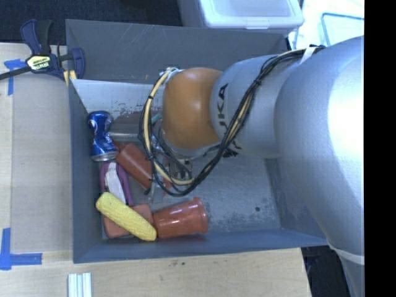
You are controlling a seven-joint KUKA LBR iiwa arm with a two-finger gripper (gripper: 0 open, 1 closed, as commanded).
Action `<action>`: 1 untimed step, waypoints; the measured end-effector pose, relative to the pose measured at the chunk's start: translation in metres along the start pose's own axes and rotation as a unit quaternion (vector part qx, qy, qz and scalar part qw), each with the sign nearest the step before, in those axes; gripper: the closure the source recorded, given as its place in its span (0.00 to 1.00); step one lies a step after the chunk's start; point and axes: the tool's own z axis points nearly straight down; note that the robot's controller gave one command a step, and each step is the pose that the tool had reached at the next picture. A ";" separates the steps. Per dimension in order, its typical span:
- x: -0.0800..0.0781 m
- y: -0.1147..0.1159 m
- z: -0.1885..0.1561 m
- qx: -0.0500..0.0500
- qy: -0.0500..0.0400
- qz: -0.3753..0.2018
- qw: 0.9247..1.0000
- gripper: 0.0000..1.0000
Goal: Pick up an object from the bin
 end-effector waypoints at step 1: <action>-0.016 0.004 0.018 0.000 -0.007 0.017 1.000 1.00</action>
Offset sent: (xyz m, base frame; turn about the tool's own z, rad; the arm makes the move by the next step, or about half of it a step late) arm 0.0000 0.0000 0.0000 0.0000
